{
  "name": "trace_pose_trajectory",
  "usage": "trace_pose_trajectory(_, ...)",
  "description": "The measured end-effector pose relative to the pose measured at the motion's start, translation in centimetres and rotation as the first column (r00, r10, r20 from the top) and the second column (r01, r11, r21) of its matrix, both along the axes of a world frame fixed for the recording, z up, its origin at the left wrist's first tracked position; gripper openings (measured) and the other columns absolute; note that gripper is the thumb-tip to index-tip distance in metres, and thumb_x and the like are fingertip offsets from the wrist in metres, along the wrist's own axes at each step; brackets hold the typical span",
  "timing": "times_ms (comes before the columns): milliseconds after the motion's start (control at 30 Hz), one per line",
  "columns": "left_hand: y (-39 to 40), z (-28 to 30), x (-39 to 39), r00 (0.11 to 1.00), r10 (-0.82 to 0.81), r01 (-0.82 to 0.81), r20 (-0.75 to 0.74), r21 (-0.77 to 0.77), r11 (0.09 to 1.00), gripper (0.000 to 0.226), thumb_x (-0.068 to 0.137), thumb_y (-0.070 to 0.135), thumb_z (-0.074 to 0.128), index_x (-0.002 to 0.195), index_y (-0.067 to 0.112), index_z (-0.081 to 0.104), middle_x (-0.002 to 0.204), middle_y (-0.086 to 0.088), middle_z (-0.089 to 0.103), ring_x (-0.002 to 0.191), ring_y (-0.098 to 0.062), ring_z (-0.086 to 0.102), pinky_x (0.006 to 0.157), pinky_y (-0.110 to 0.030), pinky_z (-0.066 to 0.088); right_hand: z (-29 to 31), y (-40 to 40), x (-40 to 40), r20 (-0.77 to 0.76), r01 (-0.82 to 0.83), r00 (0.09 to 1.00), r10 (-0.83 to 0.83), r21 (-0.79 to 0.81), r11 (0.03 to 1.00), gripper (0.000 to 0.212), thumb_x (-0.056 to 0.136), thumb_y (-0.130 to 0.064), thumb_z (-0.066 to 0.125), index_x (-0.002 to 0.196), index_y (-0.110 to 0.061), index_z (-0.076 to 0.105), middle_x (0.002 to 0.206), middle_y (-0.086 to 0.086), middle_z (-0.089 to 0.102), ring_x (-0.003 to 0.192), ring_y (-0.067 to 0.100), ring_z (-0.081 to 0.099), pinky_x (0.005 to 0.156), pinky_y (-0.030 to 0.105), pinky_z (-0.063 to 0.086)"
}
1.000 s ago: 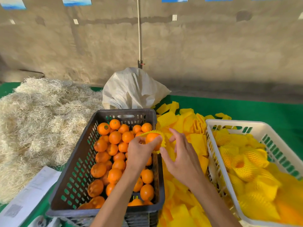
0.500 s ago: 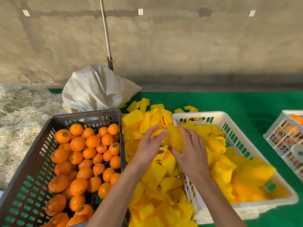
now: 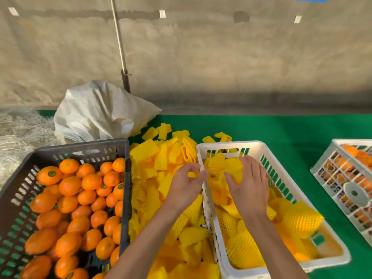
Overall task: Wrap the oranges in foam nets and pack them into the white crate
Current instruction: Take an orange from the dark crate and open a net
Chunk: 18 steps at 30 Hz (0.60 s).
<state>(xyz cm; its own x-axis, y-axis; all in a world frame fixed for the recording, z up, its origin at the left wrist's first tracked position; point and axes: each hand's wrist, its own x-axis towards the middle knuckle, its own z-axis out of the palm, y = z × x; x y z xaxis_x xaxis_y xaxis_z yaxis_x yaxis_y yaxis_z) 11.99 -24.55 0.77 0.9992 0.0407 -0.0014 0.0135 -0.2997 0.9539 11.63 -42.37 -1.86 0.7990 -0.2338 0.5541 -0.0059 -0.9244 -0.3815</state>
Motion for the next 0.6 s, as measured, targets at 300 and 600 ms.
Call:
trace_pose_trajectory(300, 9.7, 0.3, -2.4, 0.971, 0.227, -0.222, 0.076, -0.069, 0.973, 0.03, 0.101, 0.034, 0.066, 0.124, 0.015, 0.068, 0.111, 0.008, 0.073, 0.095, -0.019, 0.073, 0.084, -0.054, 0.06, -1.9, 9.0, -1.5, -0.195, -0.254, 0.943, 0.27, 0.106, 0.961, 0.047, 0.091, -0.042, 0.071, 0.129, -0.017, 0.061, 0.13, 0.003, 0.058, 0.122, 0.024, 0.053, 0.099, 0.04, 0.05)
trace_pose_trajectory(600, 16.1, -2.1, -5.6, 0.936, 0.337, -0.328, 0.106, -0.094, 0.94, 0.024, 0.104, 0.027, 0.063, 0.123, 0.013, 0.068, 0.106, 0.01, 0.072, 0.091, -0.007, 0.073, 0.083, -0.045, 0.063, -10.9, 15.3, -3.0, -0.804, -0.362, 0.527, 0.276, 0.082, 0.929, 0.085, 0.086, -0.059, 0.069, 0.151, -0.018, 0.033, 0.149, 0.009, 0.041, 0.137, 0.036, 0.039, 0.107, 0.047, 0.041)
